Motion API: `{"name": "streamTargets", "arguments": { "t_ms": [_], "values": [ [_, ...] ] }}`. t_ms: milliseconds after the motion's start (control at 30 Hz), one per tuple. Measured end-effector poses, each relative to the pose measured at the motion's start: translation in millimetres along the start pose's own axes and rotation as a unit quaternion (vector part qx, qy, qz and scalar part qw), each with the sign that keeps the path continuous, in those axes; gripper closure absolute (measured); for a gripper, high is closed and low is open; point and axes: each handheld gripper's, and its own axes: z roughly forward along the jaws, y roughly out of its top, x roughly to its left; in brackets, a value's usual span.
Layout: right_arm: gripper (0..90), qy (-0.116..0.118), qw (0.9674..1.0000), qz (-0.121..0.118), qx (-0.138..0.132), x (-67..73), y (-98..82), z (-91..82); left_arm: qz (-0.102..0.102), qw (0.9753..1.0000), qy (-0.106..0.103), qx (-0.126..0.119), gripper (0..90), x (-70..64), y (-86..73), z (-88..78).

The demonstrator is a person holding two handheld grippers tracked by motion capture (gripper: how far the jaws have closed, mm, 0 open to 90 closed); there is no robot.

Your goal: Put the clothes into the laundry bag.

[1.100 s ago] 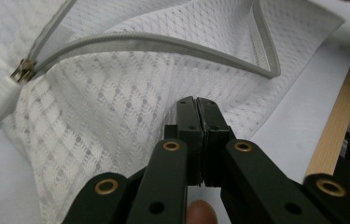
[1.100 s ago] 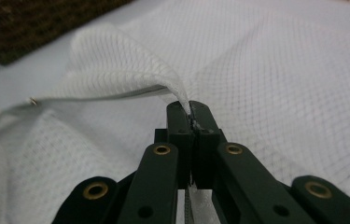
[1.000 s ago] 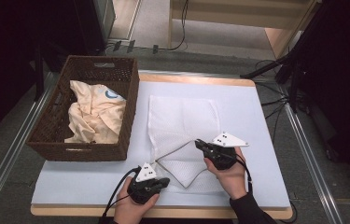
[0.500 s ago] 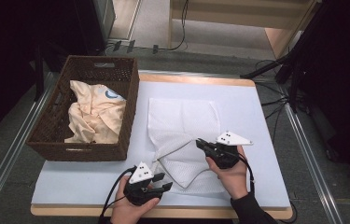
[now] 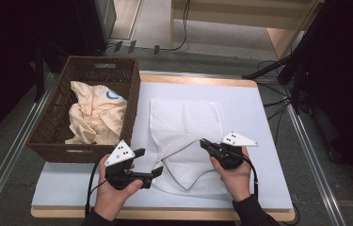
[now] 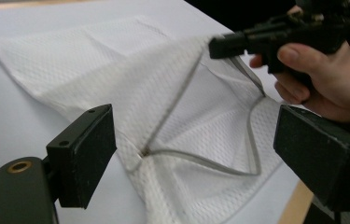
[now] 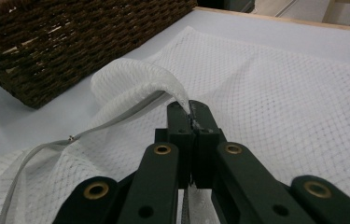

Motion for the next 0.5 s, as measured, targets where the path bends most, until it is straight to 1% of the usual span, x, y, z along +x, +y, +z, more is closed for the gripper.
{"name": "streamTargets", "arguments": {
  "t_ms": [67, 133, 167, 267, 333, 400, 433, 500],
  "values": [
    [89.5, 0.000, 1.0000, 0.000, 0.001, 0.0, -0.6, 0.5, -0.003, 0.9999, 0.012, -0.009, 13.7, 6.4, 8.2, -1.4],
    [89.5, 0.000, 1.0000, 0.000, 0.000, -0.2, -1.1, 0.7, -0.004, 0.9998, 0.018, -0.008, 13.6, 12.4, 14.0, -1.7],
    [89.5, -0.001, 1.0000, 0.001, 0.001, -0.1, -1.2, 0.6, -0.010, 0.9997, 0.021, -0.010, 13.6, 16.4, 16.8, -0.9],
    [89.5, -0.002, 1.0000, 0.001, 0.001, -0.3, -1.9, 1.3, -0.016, 0.9991, 0.038, -0.003, 13.6, 27.3, 24.3, 2.7],
    [89.5, -0.002, 1.0000, 0.001, 0.001, -0.5, -2.3, 1.2, -0.018, 0.9991, 0.038, -0.004, 13.2, 34.8, 28.6, 4.1],
    [89.5, -0.003, 1.0000, 0.001, 0.001, -0.9, -2.8, 1.1, -0.024, 0.9992, 0.032, -0.002, 10.5, 39.7, 31.5, 4.3],
    [89.5, -0.004, 1.0000, 0.001, -0.001, -1.1, -3.1, 0.9, -0.026, 0.9991, 0.033, 0.001, 9.9, 42.5, 33.3, 4.5],
    [89.5, -0.005, 1.0000, 0.001, -0.005, -0.9, -3.8, 0.3, -0.026, 0.9987, 0.043, 0.004, 9.8, 47.1, 37.4, 4.9]
  ]
}}
